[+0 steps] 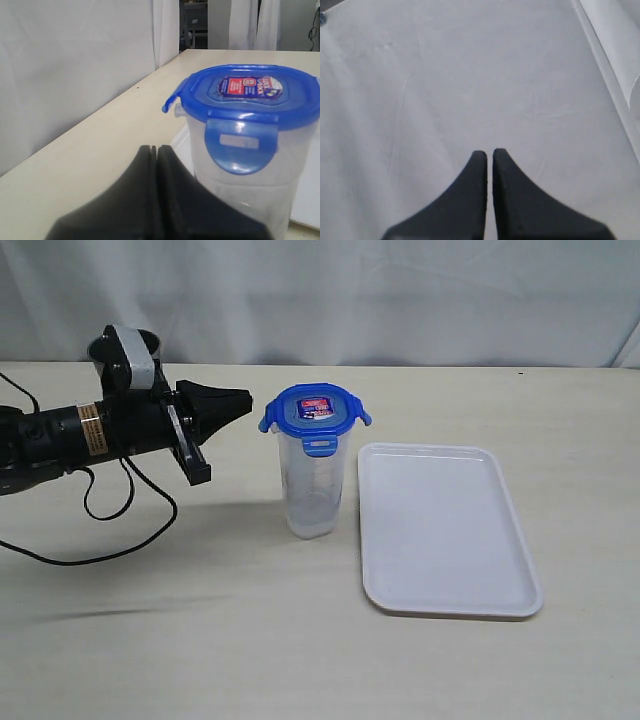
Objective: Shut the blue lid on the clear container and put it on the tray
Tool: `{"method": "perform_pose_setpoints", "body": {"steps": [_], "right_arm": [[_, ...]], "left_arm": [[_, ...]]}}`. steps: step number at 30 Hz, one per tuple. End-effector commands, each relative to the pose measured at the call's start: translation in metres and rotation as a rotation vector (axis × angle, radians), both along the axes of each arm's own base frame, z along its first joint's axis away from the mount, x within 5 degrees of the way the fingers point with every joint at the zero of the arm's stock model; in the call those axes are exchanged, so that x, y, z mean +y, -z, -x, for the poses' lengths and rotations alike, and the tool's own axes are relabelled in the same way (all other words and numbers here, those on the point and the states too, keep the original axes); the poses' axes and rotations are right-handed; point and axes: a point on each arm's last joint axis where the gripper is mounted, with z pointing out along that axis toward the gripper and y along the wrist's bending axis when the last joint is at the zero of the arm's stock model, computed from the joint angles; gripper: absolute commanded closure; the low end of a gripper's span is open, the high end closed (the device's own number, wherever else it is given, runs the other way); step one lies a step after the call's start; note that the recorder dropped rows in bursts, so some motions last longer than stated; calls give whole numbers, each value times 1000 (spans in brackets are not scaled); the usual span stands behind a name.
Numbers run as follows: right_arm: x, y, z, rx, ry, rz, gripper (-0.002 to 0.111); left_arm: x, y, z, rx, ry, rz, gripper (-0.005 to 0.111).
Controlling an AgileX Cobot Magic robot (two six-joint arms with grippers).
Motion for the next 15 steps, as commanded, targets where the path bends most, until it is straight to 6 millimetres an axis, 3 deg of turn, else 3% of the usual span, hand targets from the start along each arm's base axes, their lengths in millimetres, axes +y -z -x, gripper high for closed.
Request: {"method": "perform_pose_setpoints", "body": {"steps": [1,6,10,15], "right_arm": [[2,-23,8,-100,-1,35,104],[3,-38,-13,14,0,78,104],[5,-34,-50,234,-23,95,104],[20,-20,-99,462,-121,263,104]], "left_arm": [[-1,-1,-1,1,5,0,107],[-1,-1,-1,1,5,0,107],[-1,-1,-1,1,5,0,107],[-1,-1,-1,1,4,-2,107]]}}
